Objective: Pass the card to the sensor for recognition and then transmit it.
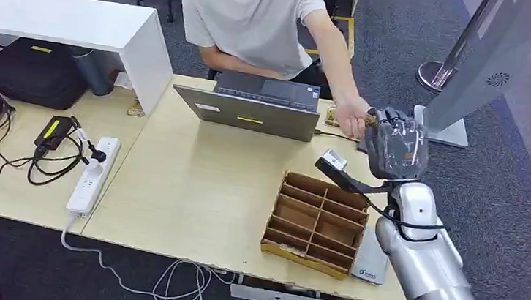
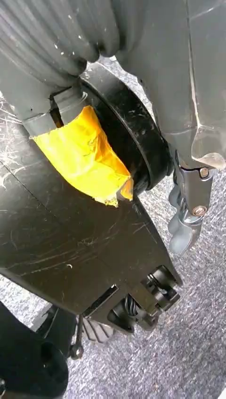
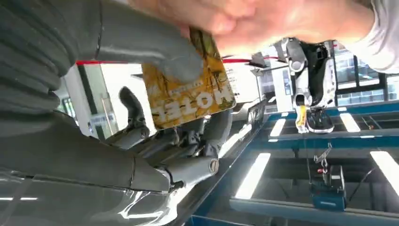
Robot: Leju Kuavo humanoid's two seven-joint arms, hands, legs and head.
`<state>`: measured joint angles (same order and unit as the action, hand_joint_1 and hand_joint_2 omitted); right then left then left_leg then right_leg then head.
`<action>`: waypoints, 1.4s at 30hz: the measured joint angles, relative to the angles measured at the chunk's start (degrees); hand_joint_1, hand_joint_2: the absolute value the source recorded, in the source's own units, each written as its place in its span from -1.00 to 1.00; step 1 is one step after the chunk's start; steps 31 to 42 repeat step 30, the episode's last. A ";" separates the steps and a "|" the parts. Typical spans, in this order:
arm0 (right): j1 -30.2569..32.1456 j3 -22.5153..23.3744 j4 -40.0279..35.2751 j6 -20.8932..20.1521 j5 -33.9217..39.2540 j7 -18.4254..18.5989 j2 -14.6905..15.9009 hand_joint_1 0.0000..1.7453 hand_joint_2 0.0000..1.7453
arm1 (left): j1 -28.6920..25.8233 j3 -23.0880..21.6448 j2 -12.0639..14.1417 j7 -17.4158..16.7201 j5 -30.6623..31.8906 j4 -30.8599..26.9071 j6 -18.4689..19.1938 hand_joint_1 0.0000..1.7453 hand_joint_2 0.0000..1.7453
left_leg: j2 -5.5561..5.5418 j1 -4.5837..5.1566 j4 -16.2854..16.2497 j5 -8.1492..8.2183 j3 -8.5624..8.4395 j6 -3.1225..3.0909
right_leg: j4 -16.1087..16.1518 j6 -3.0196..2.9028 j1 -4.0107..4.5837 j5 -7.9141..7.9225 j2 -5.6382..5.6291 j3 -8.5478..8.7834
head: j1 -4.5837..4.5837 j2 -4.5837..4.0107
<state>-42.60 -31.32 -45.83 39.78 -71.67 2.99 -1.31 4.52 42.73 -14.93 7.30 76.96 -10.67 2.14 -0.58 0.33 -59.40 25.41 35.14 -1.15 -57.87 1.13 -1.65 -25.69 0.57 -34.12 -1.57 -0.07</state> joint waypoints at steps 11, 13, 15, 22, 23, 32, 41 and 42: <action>0.97 5.27 -0.07 -0.44 -2.88 1.82 4.60 -1.00 1.00 | -0.02 0.00 0.02 -0.52 -1.07 0.00 -0.13 -1.00 1.00 | -0.15 0.02 -0.06 -0.04 0.05 -0.07 | 0.04 0.03 -0.01 0.03 0.20 -0.01 | -0.02 0.00; 1.00 6.69 -0.09 -0.74 -2.80 1.55 8.21 -1.00 1.00 | -0.03 0.00 0.02 -0.61 -1.42 0.00 -0.13 -1.00 1.00 | -0.27 0.03 -0.08 -0.05 0.14 -0.07 | 0.05 0.05 -0.02 0.04 0.34 0.00 | 0.02 0.00; 1.06 8.13 -0.09 -0.87 -2.73 1.03 11.09 -1.00 1.00 | -0.04 0.00 0.02 -0.63 -1.84 0.00 -0.17 -1.00 1.00 | -0.26 0.07 -0.11 -0.04 0.17 -0.09 | 0.07 0.07 -0.06 0.06 0.31 -0.01 | 0.00 0.00; 1.64 10.73 -0.07 -0.94 -2.05 -0.17 16.99 -1.00 1.00 | -0.04 0.00 0.02 -0.63 -2.14 0.00 -0.20 -1.00 1.00 | -0.06 0.11 -0.12 -0.01 0.11 -0.11 | 0.08 0.08 -0.06 0.08 0.00 -0.10 | 0.00 0.00; 1.85 10.93 -0.09 -1.33 -2.51 0.64 17.71 -1.00 1.00 | -0.04 0.00 0.02 -0.63 -2.23 0.00 -0.24 -1.00 1.00 | -0.04 0.14 -0.13 -0.01 0.08 -0.11 | 0.08 0.07 -0.06 0.08 -0.06 -0.14 | -0.04 0.00; 12.53 21.47 -0.37 -1.90 5.97 -1.12 34.06 -1.00 1.00 | -0.45 1.07 0.00 -0.83 -4.46 0.00 -0.81 -1.00 1.00 | -1.37 0.04 -0.19 0.04 0.25 -0.35 | 0.24 0.38 0.00 -0.26 1.46 0.25 | 0.00 0.00; 12.53 21.47 -0.37 -1.90 5.97 -1.12 34.06 -1.00 1.00 | -0.45 1.07 0.00 -0.83 -4.46 0.00 -0.81 -1.00 1.00 | -1.37 0.04 -0.19 0.04 0.25 -0.35 | 0.24 0.38 0.00 -0.26 1.46 0.25 | 0.00 0.00; 12.53 21.47 -0.37 -1.90 5.97 -1.12 34.06 -1.00 1.00 | -0.45 1.07 0.00 -0.83 -4.46 0.00 -0.81 -1.00 1.00 | -1.37 0.04 -0.19 0.04 0.25 -0.35 | 0.24 0.38 0.00 -0.26 1.46 0.25 | 0.00 0.00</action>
